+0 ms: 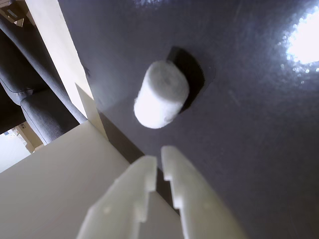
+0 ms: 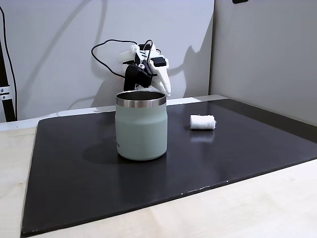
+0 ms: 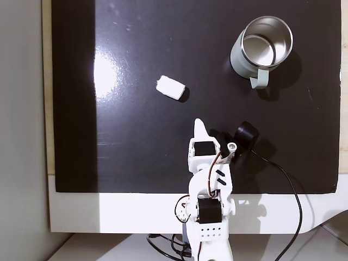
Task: Grasp a gauze and put it in the cup.
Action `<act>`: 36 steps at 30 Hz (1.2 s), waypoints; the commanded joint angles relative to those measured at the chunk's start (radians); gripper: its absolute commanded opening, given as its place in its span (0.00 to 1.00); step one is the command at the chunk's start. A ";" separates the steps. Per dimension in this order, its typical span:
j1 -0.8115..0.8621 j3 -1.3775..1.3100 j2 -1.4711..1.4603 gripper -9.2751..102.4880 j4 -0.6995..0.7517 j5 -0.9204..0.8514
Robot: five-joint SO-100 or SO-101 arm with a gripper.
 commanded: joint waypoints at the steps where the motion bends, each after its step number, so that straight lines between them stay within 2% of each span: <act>1: -0.005 -0.006 0.008 0.08 -0.029 -0.009; 9: -0.006 -0.017 0.008 0.08 -0.006 0.000; 16: -0.046 -0.186 -0.035 0.08 0.061 0.064; 28: -0.084 -0.695 -0.638 0.09 0.121 0.293; 36: -0.184 -1.042 -0.989 0.23 0.325 0.528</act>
